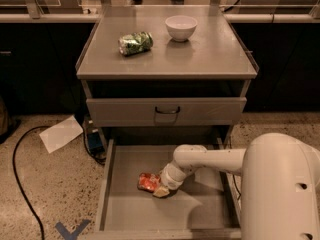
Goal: Pick coke can from middle drawer and place on counter
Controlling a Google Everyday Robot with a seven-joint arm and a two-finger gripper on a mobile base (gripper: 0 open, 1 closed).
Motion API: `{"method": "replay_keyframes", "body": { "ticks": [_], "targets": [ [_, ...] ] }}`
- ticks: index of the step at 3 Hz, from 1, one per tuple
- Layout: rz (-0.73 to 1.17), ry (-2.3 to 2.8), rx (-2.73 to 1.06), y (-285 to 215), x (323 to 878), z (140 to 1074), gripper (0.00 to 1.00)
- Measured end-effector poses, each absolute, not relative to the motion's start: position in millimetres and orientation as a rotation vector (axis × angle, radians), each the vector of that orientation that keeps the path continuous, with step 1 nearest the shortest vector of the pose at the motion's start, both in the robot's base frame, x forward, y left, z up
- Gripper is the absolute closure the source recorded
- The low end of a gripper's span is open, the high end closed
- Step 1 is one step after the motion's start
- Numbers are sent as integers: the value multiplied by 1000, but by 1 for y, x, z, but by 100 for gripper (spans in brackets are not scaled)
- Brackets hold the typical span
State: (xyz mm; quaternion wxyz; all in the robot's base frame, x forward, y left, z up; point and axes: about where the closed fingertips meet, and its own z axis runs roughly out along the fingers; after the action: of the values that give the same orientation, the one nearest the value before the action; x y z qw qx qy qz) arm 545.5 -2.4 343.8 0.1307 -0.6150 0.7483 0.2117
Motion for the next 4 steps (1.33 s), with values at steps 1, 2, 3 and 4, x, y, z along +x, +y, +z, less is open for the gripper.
{"method": "replay_keyframes", "body": {
  "ticks": [1,2,3,4],
  "targets": [
    [615,2173,-1786,-2,546,346,100],
    [615,2136,-1737,-12,542,367,100],
    [608,1959,-1648,-16,532,445,100],
    [563,1862,-1557,-51,532,515,100]
  ]
}}
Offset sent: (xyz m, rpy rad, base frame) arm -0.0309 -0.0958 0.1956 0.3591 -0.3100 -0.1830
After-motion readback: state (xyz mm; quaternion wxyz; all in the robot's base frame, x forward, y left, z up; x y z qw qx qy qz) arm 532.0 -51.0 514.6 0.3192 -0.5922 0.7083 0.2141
